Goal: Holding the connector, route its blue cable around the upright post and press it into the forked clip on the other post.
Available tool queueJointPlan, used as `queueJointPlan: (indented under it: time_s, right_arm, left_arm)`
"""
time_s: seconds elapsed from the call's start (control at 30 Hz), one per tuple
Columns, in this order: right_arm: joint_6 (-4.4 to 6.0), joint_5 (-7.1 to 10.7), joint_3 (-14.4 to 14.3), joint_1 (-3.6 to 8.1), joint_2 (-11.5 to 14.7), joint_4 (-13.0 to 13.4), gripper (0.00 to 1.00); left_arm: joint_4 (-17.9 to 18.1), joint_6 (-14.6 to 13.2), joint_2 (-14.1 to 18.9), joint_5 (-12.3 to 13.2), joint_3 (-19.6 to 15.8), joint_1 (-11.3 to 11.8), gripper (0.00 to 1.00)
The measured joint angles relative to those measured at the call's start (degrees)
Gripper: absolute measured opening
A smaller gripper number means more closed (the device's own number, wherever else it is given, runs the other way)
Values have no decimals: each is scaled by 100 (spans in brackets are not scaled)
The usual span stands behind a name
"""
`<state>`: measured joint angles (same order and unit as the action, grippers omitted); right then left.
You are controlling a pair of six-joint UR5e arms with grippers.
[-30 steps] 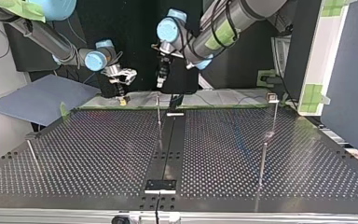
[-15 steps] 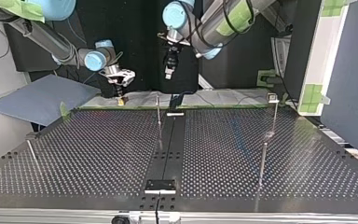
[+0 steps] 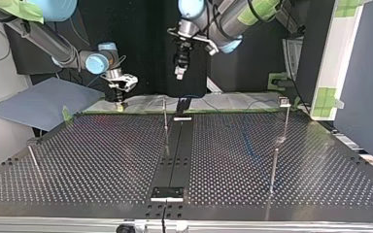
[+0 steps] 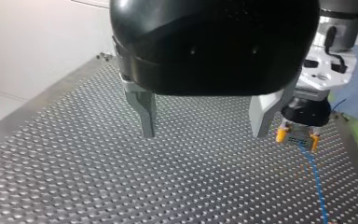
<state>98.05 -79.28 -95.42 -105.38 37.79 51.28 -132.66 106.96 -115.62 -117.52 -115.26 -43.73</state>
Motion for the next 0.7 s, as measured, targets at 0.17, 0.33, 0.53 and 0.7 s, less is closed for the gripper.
queueJointPlan:
  time_s: [0.17,0.33,0.53,0.7]
  right_arm:
    - [-34,-252,0,24,27,40,0]
    - [-52,-428,0,31,33,59,0]
    - [-48,-405,0,19,33,137,0]
    - [-34,-311,0,-6,33,161,0]
  left_arm:
    - [190,-16,240,-164,-240,-9,100]
    - [238,-25,499,-324,-498,-11,100]
    - [246,-13,819,-352,-819,-9,100]
    - [288,4,1101,-336,-1101,-8,100]
